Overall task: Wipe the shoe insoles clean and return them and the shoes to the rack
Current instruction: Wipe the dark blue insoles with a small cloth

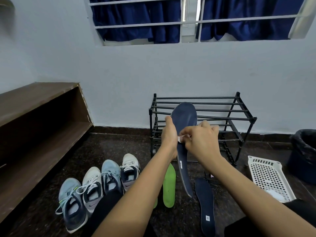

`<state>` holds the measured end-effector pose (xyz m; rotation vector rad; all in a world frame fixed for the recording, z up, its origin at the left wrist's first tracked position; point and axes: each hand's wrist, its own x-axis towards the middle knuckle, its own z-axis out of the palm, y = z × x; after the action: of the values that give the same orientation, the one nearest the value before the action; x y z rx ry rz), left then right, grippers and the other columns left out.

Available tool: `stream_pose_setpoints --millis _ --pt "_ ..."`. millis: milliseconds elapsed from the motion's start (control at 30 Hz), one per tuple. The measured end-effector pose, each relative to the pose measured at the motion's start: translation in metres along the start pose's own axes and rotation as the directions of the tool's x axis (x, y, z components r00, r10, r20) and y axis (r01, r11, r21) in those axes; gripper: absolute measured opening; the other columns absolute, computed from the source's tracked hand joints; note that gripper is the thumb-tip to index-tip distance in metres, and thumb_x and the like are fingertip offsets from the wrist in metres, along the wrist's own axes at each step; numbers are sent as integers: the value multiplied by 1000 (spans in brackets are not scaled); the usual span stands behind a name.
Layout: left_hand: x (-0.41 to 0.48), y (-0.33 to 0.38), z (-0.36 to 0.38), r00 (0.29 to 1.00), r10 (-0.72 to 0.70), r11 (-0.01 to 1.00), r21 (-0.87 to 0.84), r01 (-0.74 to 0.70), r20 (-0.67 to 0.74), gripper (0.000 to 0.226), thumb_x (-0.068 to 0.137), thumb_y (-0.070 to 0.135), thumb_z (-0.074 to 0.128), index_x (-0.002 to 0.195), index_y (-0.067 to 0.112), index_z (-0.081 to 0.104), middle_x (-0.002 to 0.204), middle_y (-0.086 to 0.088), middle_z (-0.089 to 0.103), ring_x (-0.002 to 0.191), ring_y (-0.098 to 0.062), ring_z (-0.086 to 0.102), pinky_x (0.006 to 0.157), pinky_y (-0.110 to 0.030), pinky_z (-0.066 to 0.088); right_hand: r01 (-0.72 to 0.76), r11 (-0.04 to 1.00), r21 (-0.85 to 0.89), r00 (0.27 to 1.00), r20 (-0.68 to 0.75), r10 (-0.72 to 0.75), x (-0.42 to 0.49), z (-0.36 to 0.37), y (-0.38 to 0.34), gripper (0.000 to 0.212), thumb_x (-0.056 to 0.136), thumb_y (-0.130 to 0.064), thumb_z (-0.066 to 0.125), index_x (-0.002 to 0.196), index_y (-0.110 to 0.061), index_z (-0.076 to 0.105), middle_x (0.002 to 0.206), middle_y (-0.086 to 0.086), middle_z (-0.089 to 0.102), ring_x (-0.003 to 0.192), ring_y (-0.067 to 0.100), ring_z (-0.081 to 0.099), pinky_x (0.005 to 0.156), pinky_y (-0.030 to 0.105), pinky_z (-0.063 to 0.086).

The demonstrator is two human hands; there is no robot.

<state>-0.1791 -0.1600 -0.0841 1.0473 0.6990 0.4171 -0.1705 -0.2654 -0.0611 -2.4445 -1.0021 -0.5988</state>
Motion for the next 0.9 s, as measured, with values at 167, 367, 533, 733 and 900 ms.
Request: stream_pose_setpoints --millis 167,367,533,733,900 --pt "1 -12 9 998 -7 999 -35 10 69 90 61 75 47 129 17 61 132 -15 59 90 -21 58 77 -37 45 -106 994 -16 989 -109 104 15 1 17 15 82 -19 66 86 -31 75 72 -4 66 90 24 46 68 34 12" --pt "7 -2 1 998 -30 997 -67 33 52 60 87 62 39 106 12 66 85 -6 71 69 -23 63 59 -28 47 87 984 -155 991 -87 -101 0 11 2 24 48 -9 83 57 -26 70 48 -4 55 67 28 49 62 32 22" --pt "10 4 -6 999 -46 997 -68 47 15 59 88 56 41 117 11 65 109 -15 71 87 -30 66 67 -33 51 191 961 -198 979 -36 -202 -15 18 -5 24 42 -11 81 54 -26 66 47 -7 55 63 22 47 60 30 20" --pt "6 1 -3 999 -28 999 -30 29 18 53 96 55 35 111 13 63 89 -7 68 73 -23 62 60 -28 45 90 987 -134 976 -185 -114 0 15 16 23 55 -9 82 65 -27 73 53 -5 62 65 26 49 64 33 19" --pt "-9 -3 6 999 -33 999 -19 34 37 72 81 69 36 123 18 62 115 -9 68 103 -26 64 81 -36 49 -6 999 -45 977 -214 -4 9 11 29 21 60 -4 81 67 -23 74 52 -3 61 68 28 50 64 33 26"
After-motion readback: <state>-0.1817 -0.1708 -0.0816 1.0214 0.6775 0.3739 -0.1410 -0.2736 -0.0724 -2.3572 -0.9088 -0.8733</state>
